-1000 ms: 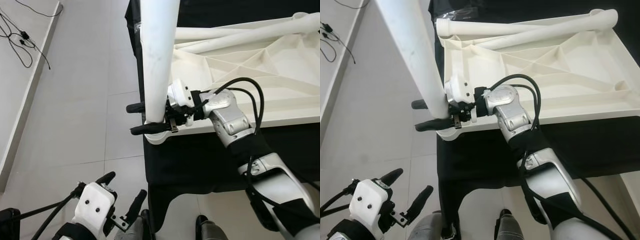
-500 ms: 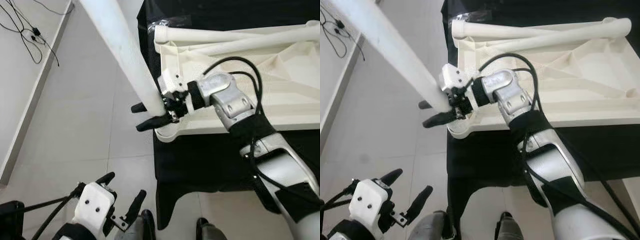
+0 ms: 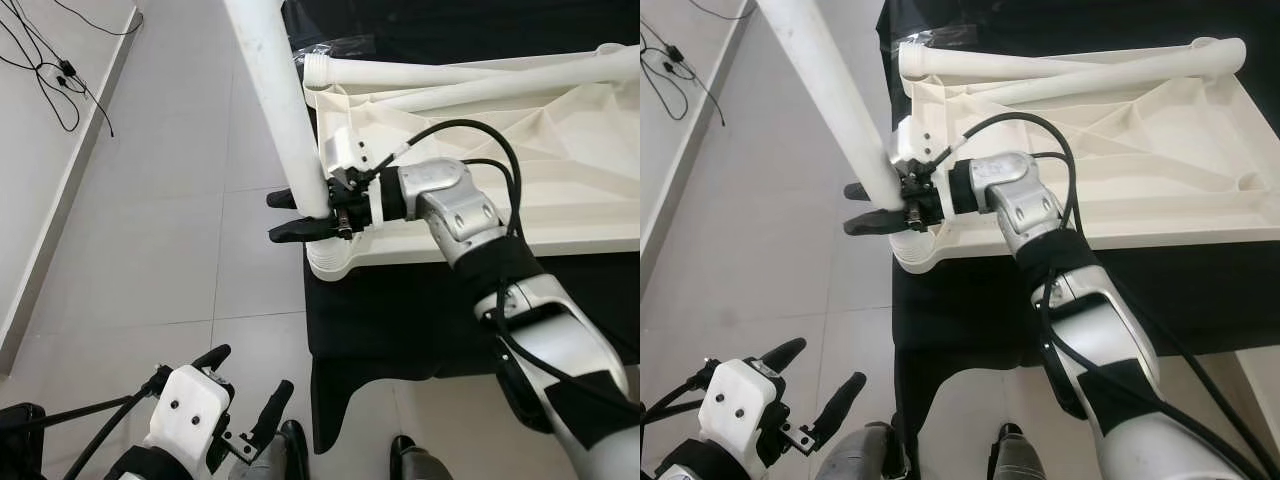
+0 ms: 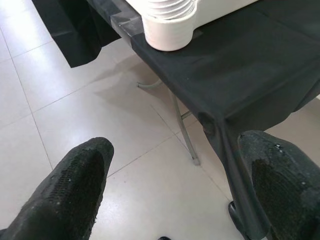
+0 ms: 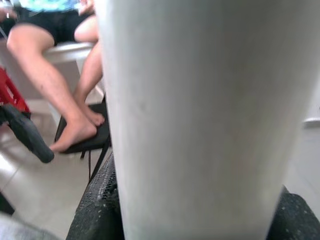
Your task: Building children table
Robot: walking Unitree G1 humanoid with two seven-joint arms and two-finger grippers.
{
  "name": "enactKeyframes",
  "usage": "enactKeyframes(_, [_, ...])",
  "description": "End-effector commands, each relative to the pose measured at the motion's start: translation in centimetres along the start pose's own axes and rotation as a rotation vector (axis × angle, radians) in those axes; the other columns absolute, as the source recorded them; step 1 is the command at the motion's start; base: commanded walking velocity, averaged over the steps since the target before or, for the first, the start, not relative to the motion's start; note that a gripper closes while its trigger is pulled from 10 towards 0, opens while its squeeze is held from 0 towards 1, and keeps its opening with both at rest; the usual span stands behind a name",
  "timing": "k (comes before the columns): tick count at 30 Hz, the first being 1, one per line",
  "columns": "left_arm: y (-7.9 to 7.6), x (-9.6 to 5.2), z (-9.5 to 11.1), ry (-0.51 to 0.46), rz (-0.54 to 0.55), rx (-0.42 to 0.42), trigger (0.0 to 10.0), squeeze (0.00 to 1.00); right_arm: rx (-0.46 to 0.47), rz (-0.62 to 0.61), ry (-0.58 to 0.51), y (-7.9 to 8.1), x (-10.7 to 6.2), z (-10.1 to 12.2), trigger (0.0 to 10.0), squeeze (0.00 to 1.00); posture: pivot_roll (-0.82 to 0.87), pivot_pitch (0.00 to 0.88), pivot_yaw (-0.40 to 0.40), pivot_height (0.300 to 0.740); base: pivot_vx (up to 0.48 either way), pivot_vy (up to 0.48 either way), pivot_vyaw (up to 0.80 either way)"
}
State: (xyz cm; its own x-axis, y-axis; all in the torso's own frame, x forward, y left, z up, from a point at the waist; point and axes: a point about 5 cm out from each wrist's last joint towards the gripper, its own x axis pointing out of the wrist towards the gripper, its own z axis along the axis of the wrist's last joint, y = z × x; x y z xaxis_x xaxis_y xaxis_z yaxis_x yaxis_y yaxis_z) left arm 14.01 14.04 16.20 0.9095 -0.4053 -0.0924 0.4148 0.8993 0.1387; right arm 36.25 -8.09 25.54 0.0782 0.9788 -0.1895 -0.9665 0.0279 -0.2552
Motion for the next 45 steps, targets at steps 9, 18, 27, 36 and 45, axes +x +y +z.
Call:
enactKeyframes(9, [0.1,-0.3,-0.6,0.042,-0.004,-0.004,10.0,0.0,0.159,0.022,-0.038,3.0,-1.0,-6.0,10.0,0.0,0.09,0.364,0.1,0.74,0.0,0.0,0.0])
enactKeyframes(18, [0.1,-0.3,-0.6,0.044,-0.008,0.001,10.0,0.0,0.154,-0.017,-0.087,3.0,-0.8,-6.0,10.0,0.0,0.09,0.359,0.1,0.74,0.0,0.0,0.0])
enactKeyframes(27, [0.1,-0.3,-0.6,0.043,-0.008,0.002,10.0,0.0,0.201,-0.041,-0.176,3.2,-1.5,-6.0,10.0,0.0,0.09,0.358,0.098,0.74,0.0,0.0,0.0])
enactKeyframes(36, [0.2,-0.3,-0.6,0.042,-0.008,0.004,10.0,0.0,0.247,-0.082,-0.231,3.6,-2.0,-6.7,10.0,0.0,0.09,0.363,0.101,0.74,0.0,0.0,0.0])
enactKeyframes(45, [0.3,-0.2,-0.6,0.043,-0.008,0.008,10.0,0.0,0.275,-0.1,-0.275,3.7,-2.3,-6.8,10.0,0.0,0.09,0.36,0.103,0.74,0.0,0.0,0.0])
